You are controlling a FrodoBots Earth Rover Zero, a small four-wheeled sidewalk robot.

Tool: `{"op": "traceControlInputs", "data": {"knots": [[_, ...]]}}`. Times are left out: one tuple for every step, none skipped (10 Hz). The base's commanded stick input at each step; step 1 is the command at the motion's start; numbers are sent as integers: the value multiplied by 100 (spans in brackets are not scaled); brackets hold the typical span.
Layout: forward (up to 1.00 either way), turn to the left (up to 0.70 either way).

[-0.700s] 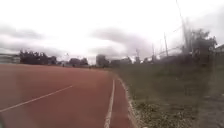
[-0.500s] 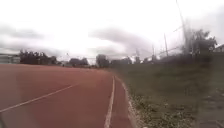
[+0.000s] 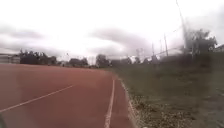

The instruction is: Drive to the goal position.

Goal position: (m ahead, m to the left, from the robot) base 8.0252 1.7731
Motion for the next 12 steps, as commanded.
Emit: {"op": "traceControlInputs", "data": {"knots": [[70,0],[70,0],[70,0],[70,0],[70,0],[70,0],[70,0],[70,0],[70,0],[70,0],[70,0],[70,0]]}}
